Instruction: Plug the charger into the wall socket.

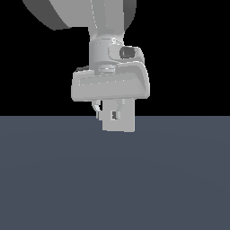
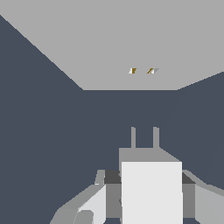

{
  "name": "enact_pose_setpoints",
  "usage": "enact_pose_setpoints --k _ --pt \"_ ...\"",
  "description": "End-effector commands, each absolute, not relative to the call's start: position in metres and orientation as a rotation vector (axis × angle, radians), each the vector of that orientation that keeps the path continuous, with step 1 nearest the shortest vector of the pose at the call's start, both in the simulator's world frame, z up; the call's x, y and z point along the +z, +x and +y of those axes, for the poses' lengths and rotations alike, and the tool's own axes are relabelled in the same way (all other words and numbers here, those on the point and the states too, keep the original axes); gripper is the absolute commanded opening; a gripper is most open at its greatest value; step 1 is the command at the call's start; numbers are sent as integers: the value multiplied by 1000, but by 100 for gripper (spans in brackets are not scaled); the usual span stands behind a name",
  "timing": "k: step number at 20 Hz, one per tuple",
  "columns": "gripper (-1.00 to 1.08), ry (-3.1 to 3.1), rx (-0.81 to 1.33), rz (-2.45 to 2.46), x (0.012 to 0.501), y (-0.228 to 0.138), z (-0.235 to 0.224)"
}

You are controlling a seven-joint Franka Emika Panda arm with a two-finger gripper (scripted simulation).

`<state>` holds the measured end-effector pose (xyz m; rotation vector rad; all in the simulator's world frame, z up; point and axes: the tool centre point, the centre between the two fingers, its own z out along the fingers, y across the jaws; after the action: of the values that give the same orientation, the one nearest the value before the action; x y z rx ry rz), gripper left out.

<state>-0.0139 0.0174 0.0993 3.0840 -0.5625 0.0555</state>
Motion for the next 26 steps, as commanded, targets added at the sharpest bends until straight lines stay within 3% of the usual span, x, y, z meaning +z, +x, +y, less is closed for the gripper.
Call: enact_pose_setpoints --k 1,10,26 --pt "-100 3083 55 -566 100 -12 18" --pt "-100 3083 55 -565 100 -8 16" --pt "-100 3083 55 -565 100 34 0"
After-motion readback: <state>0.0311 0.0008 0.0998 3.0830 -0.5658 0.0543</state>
